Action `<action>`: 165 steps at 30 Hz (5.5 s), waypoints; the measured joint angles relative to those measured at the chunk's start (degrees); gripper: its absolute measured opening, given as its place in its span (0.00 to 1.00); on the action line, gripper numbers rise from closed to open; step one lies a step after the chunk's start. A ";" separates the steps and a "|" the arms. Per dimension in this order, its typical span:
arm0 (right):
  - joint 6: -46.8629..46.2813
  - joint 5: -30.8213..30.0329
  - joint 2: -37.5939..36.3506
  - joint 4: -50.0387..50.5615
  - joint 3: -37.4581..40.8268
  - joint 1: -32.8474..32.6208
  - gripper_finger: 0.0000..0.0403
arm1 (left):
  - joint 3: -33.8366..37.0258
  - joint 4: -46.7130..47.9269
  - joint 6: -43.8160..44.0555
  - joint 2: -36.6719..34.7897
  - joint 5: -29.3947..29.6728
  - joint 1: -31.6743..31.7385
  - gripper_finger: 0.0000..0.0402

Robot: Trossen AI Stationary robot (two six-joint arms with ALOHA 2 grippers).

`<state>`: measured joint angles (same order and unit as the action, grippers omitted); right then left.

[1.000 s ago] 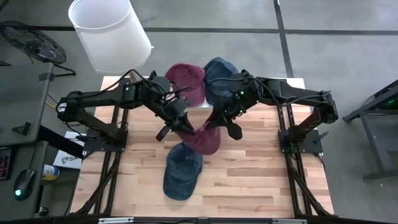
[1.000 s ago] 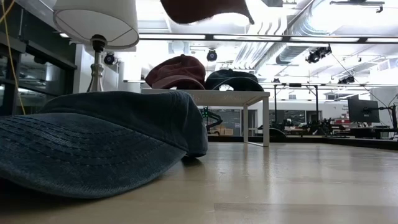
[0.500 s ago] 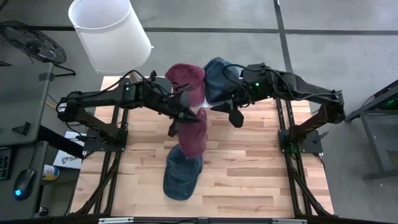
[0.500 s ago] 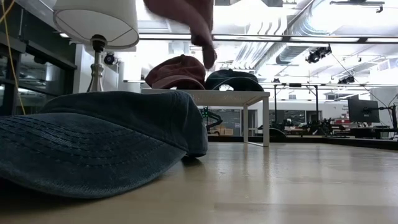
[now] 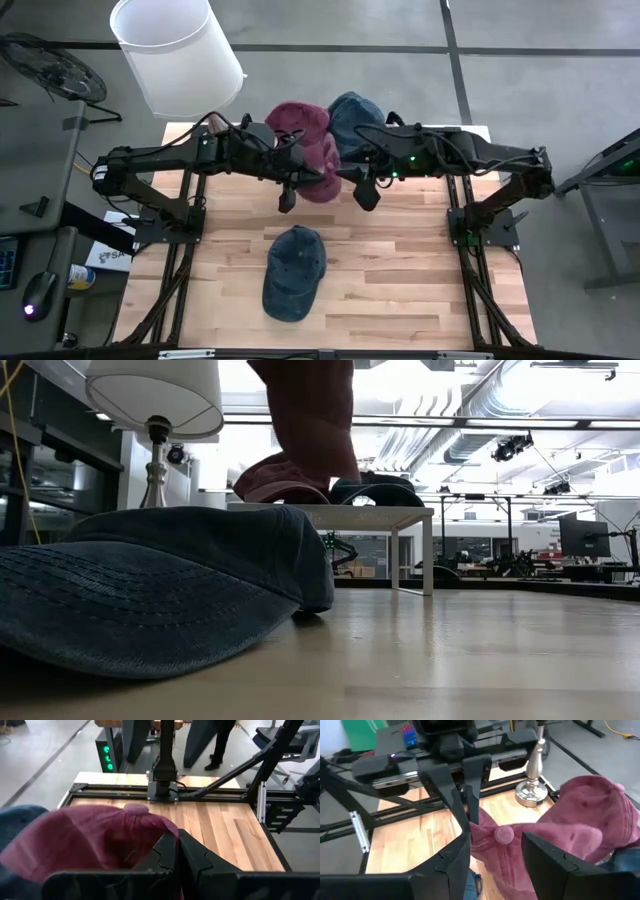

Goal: Pick & Place hat
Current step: Stack the red cap on top of the red cap on the shelf

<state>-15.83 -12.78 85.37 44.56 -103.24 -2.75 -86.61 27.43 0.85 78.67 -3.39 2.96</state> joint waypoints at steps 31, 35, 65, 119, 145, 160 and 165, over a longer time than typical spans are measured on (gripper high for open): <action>-6.23 2.37 5.80 1.51 0.02 2.21 0.65 | 0.00 2.38 -4.38 -0.02 0.25 0.02 0.00; -6.22 4.01 6.62 1.44 0.00 3.06 0.65 | 0.02 3.78 -5.07 -0.02 0.21 0.04 0.00; 1.06 25.37 6.66 1.03 0.02 8.44 0.59 | 0.00 5.67 -10.94 -0.04 -8.67 -0.02 0.00; 40.35 20.88 8.28 0.61 0.07 3.85 0.42 | -0.02 5.52 0.97 -0.07 -12.10 0.00 0.00; 41.50 22.80 8.32 2.39 0.03 3.89 0.09 | -0.02 5.76 4.25 -0.07 -11.76 0.00 0.00; 35.37 22.73 8.32 6.00 0.00 3.93 0.09 | -0.02 5.74 5.59 0.02 -8.21 -0.04 0.02; 34.35 23.07 8.42 7.81 0.17 3.87 0.09 | -0.11 4.93 5.48 -0.17 -6.33 0.04 0.15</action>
<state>18.52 10.29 93.79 52.37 -103.07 1.13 -86.72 32.36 6.33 78.50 -9.72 3.01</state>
